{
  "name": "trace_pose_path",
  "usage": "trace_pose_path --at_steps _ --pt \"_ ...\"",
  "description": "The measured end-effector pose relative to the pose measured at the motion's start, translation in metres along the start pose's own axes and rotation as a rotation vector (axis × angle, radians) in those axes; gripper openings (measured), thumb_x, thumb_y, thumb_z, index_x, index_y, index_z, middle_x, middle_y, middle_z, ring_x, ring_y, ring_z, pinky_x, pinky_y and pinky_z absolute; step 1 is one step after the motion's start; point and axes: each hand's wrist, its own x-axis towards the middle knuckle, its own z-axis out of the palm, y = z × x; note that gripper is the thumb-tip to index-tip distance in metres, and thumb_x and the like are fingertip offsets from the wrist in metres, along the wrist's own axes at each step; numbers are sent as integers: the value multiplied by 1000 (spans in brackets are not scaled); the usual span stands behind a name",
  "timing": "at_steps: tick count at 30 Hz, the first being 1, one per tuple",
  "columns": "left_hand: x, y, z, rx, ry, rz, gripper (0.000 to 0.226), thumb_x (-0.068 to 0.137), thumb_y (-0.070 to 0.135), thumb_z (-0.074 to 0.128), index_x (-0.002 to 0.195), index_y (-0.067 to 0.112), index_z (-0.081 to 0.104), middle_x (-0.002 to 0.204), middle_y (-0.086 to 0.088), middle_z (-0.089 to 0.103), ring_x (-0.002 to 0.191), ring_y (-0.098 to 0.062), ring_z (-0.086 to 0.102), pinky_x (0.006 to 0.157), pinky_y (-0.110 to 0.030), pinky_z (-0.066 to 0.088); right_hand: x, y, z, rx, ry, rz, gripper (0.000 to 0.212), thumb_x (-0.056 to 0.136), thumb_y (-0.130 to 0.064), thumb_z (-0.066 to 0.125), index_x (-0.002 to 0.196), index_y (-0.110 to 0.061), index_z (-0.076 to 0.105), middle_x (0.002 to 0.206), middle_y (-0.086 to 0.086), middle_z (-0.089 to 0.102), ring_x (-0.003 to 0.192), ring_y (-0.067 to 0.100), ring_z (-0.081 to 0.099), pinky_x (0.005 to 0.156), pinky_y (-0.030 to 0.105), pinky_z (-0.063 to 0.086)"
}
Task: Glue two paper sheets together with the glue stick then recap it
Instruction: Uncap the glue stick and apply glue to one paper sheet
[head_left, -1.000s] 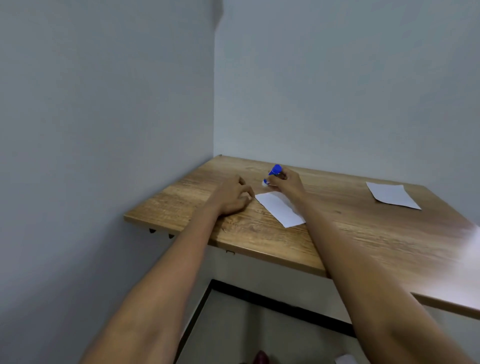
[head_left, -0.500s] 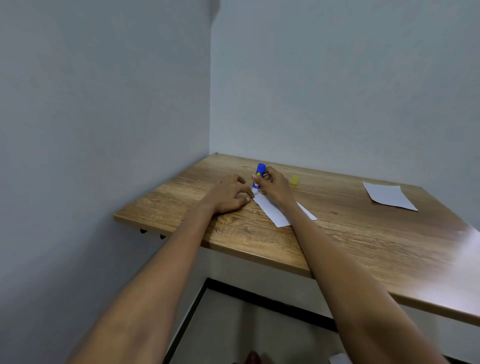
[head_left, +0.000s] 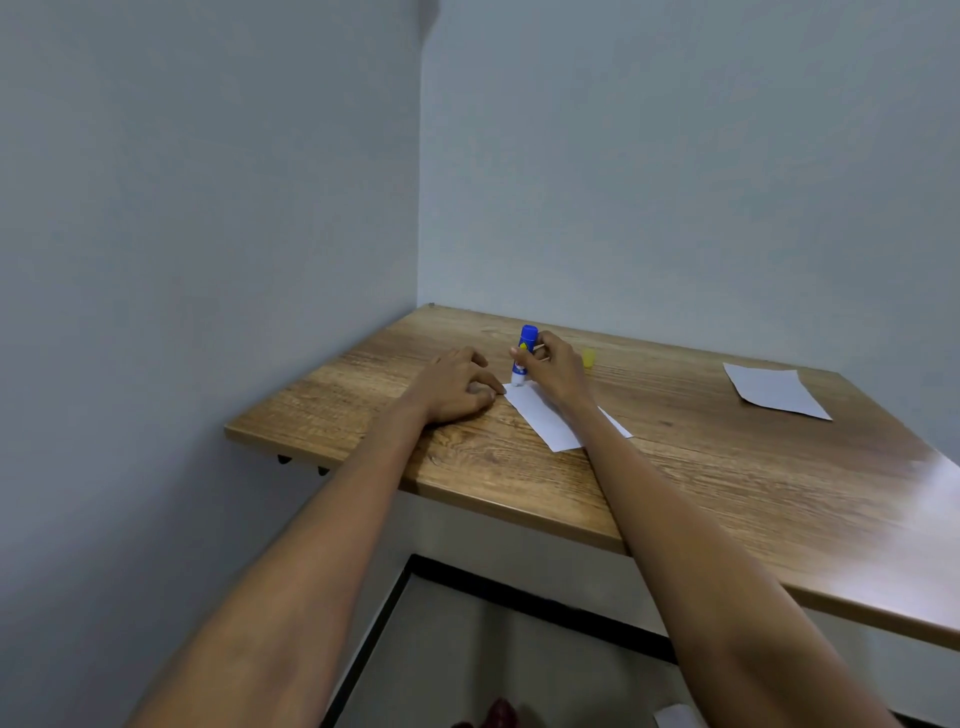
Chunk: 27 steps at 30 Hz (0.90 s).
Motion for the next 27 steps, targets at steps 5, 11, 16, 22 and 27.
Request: trace_pose_path --at_steps 5,11,16,22,27 --pt "0 -1 -1 -8 2 0 29 88 30 53 112 34 67 131 -4 48 125 -16 41 106 -41 32 6 10 -9 -35 44 50 32 86 -33 67 98 -4 62 77 3 57 69 13 49 60 22 36" --pt "1 -2 2 -24 6 3 27 85 45 57 108 36 68 128 0 51 125 -14 41 105 -40 31 15 26 -24 -48 105 108 27 86 -35 66 90 -8 59 77 0 54 69 14 47 58 24 35" --pt "5 -2 2 -42 1 3 29 82 53 59 103 35 68 130 2 50 125 -15 41 104 -40 29 23 34 -35 -21 160 195 23 87 -34 64 95 -13 60 79 -3 55 75 15 51 67 29 41" --pt "9 -6 3 -180 3 -47 23 77 46 69 94 31 71 127 1 49 121 -13 44 101 -34 36 24 33 -46 175 260 317 21 87 -40 62 92 -20 58 87 3 64 71 18 56 68 35 44" --pt "15 -4 2 -526 164 -167 13 79 33 73 83 21 69 119 -5 50 119 -17 44 105 -32 33 24 32 -61 251 198 289 14 87 -40 64 82 -28 57 84 -1 63 66 13 57 62 24 48"
